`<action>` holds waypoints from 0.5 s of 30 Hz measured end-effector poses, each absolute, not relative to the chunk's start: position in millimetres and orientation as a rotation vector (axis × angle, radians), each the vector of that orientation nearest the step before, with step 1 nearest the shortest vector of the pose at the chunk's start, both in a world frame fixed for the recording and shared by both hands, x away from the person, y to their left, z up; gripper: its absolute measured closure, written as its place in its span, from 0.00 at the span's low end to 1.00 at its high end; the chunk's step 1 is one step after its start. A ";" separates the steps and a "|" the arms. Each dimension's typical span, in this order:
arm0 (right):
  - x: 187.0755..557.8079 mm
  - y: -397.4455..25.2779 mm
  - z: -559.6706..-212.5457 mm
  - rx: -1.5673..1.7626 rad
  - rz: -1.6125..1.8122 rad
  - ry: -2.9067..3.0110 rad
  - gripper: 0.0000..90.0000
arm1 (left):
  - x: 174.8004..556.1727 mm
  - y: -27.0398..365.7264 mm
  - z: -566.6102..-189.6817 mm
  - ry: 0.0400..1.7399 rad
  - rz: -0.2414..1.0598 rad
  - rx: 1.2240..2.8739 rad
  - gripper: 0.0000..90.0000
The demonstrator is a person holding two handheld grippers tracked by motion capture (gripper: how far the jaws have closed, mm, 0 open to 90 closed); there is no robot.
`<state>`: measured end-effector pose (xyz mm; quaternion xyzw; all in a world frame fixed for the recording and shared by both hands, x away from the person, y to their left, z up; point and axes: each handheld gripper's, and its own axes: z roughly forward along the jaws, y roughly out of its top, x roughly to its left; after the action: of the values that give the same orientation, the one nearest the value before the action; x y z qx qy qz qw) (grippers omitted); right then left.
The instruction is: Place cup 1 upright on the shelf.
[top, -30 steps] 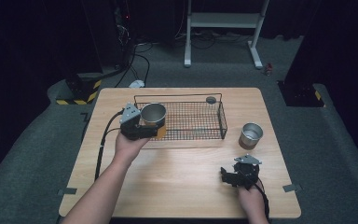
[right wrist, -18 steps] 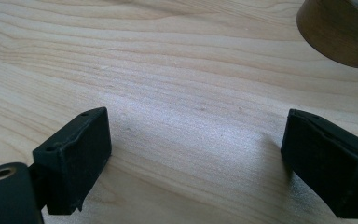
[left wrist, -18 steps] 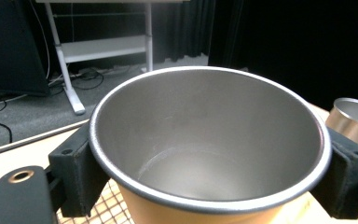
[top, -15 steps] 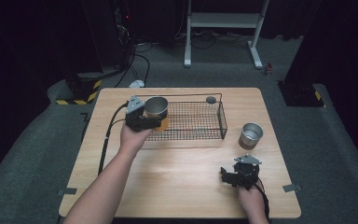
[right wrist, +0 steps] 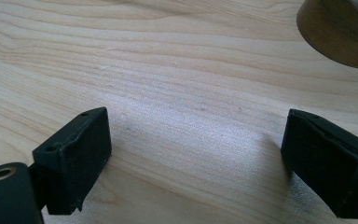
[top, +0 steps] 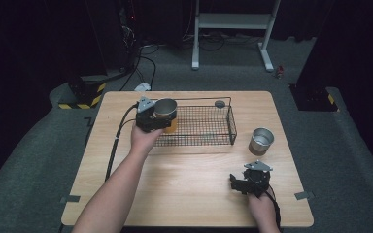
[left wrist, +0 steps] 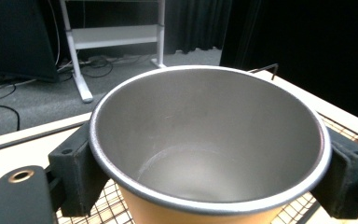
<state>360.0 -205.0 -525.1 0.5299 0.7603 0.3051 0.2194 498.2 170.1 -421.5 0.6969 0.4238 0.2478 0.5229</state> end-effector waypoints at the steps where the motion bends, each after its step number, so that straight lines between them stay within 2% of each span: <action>1: 360.0 -205.0 -525.1 1.466 0.844 2.104 0.09 | 499.3 169.6 -423.1 1.019 0.590 1.669 0.15; 15: 359.7 -205.0 -525.3 1.460 0.848 2.106 0.09 | 511.4 158.8 -449.4 1.076 0.590 1.747 0.15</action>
<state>359.7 -205.0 -525.3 0.5277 0.7613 0.3065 0.2194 511.4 158.8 -449.4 0.7168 0.4416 0.2419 0.4824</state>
